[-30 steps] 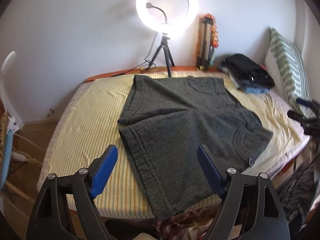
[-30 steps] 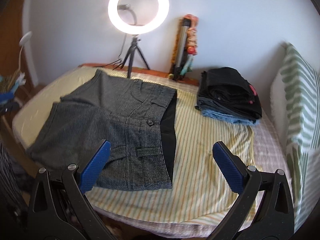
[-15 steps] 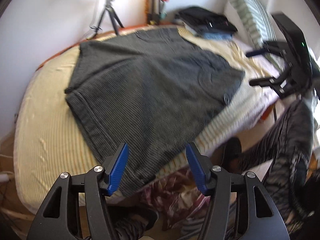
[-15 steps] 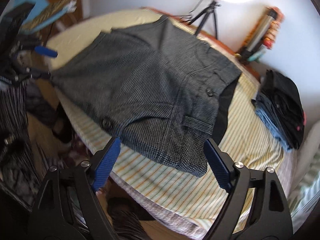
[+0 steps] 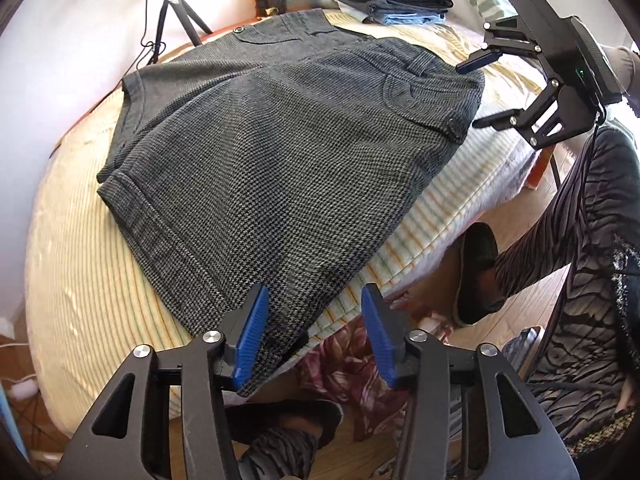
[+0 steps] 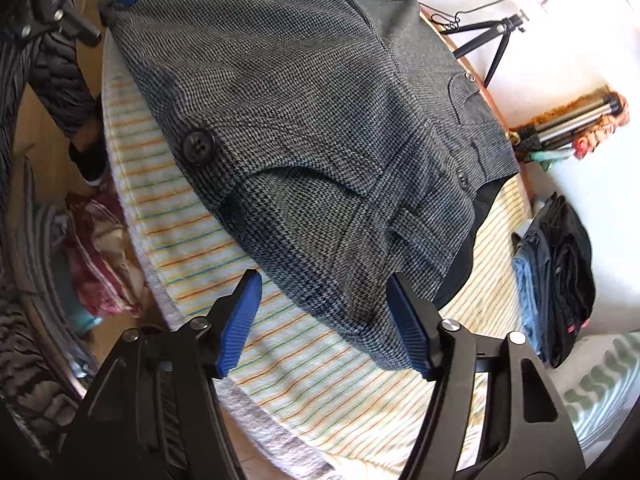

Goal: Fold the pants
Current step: 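Grasp the trouser waistband with the left tool while the right tool grasps the hem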

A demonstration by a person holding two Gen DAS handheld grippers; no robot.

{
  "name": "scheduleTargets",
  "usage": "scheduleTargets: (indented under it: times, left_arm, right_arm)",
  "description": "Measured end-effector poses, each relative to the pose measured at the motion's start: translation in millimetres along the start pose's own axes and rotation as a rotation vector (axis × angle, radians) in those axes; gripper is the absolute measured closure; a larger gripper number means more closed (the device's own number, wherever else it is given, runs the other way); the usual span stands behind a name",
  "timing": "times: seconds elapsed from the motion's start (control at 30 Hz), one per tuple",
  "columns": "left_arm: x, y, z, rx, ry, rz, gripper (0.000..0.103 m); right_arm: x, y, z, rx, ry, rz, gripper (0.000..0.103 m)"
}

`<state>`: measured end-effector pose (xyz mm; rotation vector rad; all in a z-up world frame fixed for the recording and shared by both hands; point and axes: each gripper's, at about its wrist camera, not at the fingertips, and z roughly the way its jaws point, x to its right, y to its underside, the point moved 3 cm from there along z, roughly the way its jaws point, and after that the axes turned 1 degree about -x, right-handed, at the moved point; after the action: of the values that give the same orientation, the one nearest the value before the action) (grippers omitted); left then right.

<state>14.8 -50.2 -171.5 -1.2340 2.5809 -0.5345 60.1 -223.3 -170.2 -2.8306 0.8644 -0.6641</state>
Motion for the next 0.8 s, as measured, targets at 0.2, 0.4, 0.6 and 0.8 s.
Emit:
scheduleTargets:
  times: [0.2, 0.4, 0.6, 0.8]
  left_arm:
    - [-1.1, -0.2, -0.1, 0.01, -0.017, 0.001, 0.056]
    - [1.3, -0.6, 12.0, -0.015, -0.067, 0.033, 0.042]
    - [-7.1, -5.6, 15.4, -0.008, -0.107, 0.011, 0.07]
    - [-24.4, -21.9, -6.7, 0.096, -0.131, -0.029, 0.098]
  right_arm:
    - [1.1, -4.9, -1.7, 0.014, -0.018, 0.017, 0.083]
    - [27.0, -17.7, -18.9, 0.079, -0.04, 0.112, 0.089]
    - [39.3, -23.8, -32.3, 0.122, -0.04, 0.158, 0.09]
    - [43.8, -22.2, -39.6, 0.16, -0.034, 0.202, 0.09]
